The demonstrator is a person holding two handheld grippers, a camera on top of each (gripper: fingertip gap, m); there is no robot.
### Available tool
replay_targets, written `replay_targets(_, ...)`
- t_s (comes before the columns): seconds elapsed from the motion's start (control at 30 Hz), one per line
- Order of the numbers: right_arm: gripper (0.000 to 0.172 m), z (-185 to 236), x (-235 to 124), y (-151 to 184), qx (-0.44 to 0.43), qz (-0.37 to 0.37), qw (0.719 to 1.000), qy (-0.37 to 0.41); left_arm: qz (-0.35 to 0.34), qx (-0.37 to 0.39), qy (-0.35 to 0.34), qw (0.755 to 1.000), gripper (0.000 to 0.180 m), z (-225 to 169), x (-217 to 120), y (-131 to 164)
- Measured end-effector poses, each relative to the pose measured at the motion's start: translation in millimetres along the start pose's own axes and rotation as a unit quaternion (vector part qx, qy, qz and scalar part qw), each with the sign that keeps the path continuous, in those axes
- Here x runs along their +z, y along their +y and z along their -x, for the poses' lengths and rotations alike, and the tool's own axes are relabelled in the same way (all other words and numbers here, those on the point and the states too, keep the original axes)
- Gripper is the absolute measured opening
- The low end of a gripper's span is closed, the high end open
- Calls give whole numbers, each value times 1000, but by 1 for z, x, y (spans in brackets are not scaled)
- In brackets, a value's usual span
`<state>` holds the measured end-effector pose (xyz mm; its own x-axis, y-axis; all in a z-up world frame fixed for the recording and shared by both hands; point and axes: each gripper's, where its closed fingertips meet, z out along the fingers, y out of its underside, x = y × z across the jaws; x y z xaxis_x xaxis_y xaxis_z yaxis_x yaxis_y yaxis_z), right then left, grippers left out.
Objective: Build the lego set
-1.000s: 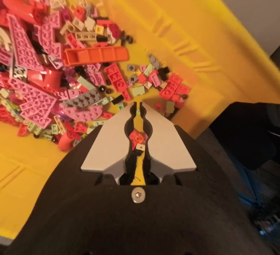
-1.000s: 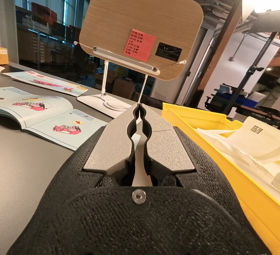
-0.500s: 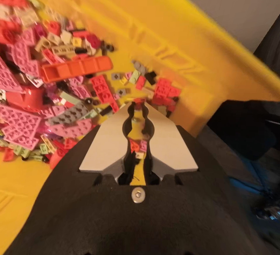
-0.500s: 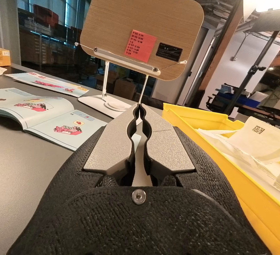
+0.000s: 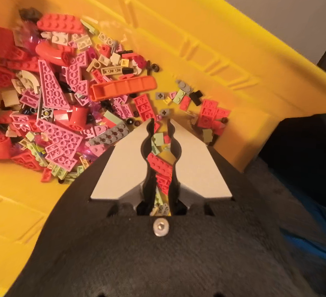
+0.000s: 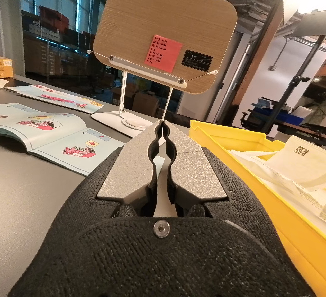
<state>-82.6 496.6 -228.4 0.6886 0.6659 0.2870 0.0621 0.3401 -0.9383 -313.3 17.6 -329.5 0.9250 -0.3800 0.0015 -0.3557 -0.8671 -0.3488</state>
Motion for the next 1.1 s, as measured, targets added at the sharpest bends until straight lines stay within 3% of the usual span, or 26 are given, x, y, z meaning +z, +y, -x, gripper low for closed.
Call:
replay_targets(0.17, 0, 0, 0, 0, 0, 0, 1000, 0, 29, -2, 31, 999, 11, -6, 5, 8)
replay_targets(0.4, 0, -1, 0, 0, 4, -1, 1000, -1, 30, 15, 13, 999, 18, 0, 8, 6)
replay_targets(0.9, 0, -1, -1, -1, 13, -4, 1000, -4, 29, 81, 6, 996, 9, 1, 10, 4)
replay_targets(1.1, 0, -2, -1, -1, 20, -6, 1000, -4, 42, 42, -22, 998, 33, 15, 5, 19)
